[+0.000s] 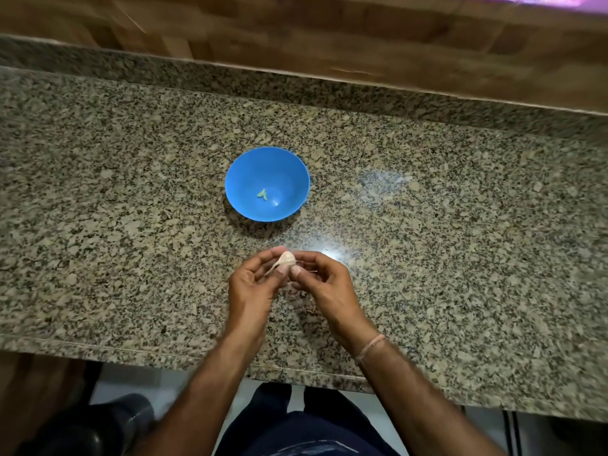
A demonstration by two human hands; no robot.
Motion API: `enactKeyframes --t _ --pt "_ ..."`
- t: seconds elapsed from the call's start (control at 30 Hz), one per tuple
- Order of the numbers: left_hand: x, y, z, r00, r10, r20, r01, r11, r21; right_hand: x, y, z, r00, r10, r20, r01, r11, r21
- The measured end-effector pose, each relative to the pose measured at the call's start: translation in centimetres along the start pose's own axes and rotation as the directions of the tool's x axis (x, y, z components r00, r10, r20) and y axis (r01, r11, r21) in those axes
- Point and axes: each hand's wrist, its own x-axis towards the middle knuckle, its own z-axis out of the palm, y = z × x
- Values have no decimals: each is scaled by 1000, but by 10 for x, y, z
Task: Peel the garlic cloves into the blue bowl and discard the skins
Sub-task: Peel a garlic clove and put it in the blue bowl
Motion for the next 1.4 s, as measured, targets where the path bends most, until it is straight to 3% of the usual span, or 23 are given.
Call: enactKeyframes --t 0.07,0.13,0.33,0.47,0.57,0.9,1.27,1.4 --pt "-11 1 10 989 140 44 -146 972 185 -6 -5 -5 1000 6 -8 -5 997 74" --pt "-20 1 21 973 205 108 -226 938 261 -11 -9 -13 1000 15 -9 -14 988 157" --pt "-36 8 44 997 73 -12 -73 996 58 -26 -21 -42 999 -11 44 2 980 197" --pt "-40 14 57 991 -89 103 98 992 -85 -34 -26 -54 989 -100 111 79 981 179" --pt "-42 14 65 986 -136 101 151 975 -161 -36 -28 -63 983 -169 77 159 979 125" --pt "-50 7 81 988 -153 35 157 967 -201 -39 -28 -73 910 -409 -72 372 880 -294" --pt "-58 -10 90 995 -96 8 96 980 -172 -43 -24 -80 950 -307 -57 287 930 -230" --pt "-60 -14 90 996 -91 9 91 979 -184 -39 -21 -80 954 -294 -60 265 920 -290"
